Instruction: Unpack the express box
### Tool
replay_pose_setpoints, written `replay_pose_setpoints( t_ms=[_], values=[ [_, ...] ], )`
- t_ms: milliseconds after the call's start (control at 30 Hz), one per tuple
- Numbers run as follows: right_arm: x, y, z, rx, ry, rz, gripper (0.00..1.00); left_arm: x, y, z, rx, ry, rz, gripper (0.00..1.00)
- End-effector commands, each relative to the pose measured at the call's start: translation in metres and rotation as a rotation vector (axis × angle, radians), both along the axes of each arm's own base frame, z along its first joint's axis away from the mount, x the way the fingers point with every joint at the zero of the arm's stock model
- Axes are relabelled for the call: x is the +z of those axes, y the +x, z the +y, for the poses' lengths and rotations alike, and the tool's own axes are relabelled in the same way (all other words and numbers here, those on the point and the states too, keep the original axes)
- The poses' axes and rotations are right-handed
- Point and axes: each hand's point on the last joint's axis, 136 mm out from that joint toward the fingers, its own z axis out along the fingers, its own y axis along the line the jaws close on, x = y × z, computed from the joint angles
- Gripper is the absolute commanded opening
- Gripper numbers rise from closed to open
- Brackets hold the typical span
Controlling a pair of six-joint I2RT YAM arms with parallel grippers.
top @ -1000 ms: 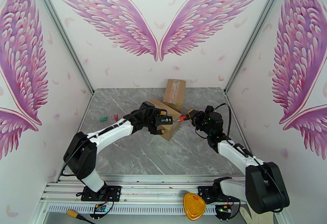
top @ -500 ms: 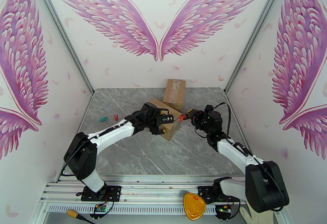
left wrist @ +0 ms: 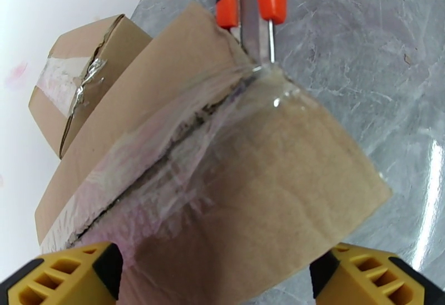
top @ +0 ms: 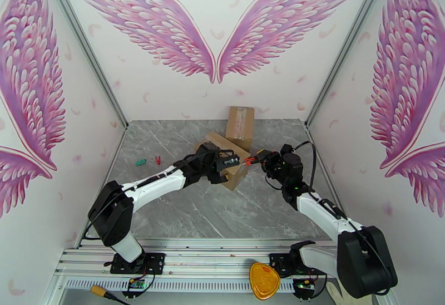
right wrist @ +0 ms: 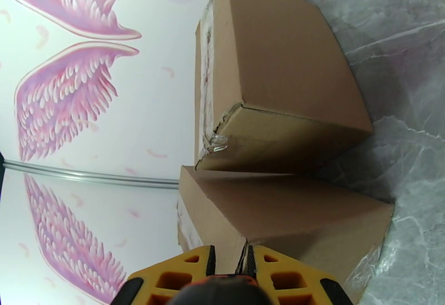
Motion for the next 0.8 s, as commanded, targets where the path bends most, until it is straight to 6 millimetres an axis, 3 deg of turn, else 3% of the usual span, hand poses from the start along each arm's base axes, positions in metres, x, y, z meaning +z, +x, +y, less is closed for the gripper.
replay_pose_setpoints(
  t_ms=[0, 200, 433, 767],
  values=[
    [-0.019, -0.033, 0.052, 0.282, 0.071, 0.116, 0.0, 0.062, 0.026, -0.008, 0.04, -0.143, -0.204, 0.94],
    [-0.016, -0.039, 0.062, 0.389, 0.107, 0.143, 0.0, 0.054, 0.033, 0.007, 0.028, -0.107, -0.199, 0.94],
    [-0.018, -0.046, 0.056, 0.473, 0.068, 0.186, 0.0, 0.054, 0.038, 0.021, -0.003, -0.098, -0.185, 0.94],
    [-0.021, -0.035, 0.06, 0.486, 0.089, 0.159, 0.0, 0.06, 0.027, 0.007, -0.055, -0.158, -0.145, 0.94]
  ],
)
